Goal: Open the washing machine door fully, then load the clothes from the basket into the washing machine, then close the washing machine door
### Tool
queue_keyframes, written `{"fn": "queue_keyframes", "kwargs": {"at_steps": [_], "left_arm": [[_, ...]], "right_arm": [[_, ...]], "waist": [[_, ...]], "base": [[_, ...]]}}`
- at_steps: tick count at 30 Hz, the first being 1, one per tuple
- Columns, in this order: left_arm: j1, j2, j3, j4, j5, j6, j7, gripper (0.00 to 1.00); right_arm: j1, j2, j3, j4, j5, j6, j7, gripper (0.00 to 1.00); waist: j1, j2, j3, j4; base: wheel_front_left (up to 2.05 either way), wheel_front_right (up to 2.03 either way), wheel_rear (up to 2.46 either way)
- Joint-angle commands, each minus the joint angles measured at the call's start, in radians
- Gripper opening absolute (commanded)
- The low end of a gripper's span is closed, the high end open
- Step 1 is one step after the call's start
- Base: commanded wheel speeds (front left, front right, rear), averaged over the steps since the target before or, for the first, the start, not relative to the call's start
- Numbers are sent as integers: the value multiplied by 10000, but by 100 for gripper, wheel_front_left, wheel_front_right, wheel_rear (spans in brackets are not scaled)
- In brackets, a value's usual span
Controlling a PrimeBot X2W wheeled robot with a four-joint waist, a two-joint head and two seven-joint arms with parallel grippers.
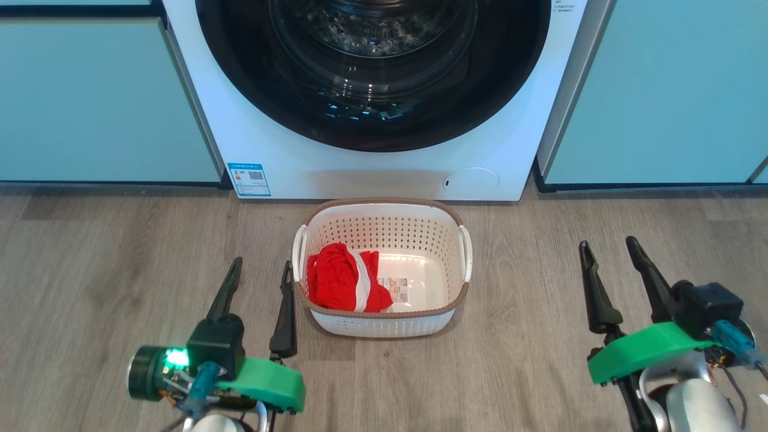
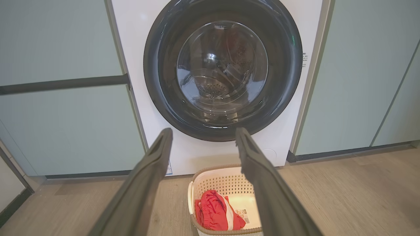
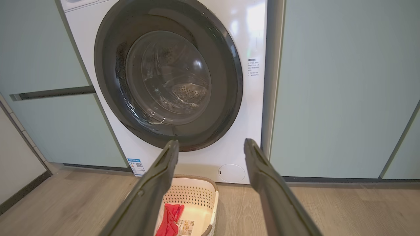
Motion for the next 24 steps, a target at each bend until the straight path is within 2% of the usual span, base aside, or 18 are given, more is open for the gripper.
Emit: {"fn": "queue_keyframes", "kwargs": {"at_steps": [1,6,10,24], "left_arm": [[-361,-2,227,-371,284,-26,-164,100],[-277,-109,248,-295,740,-112,-300,100],[-236,-209,371,-130,510,-527,-300,100],[-140,-438,803,13,593,-1101,-300,100]], "right_arm": [[-412,-136,294,-313,-275,77,-135,100],[-454,-139,331,-311,-758,81,-238,100],[-467,-139,313,-251,-650,81,-243,100],[-440,-139,285,-166,-463,81,-280,100]], "waist": [[0,0,-4,0],[0,0,-18,-2],[0,0,-24,-13],[0,0,-16,-35]], "base": [[0,0,0],[0,0,0],[0,0,0],[0,0,0]]}}
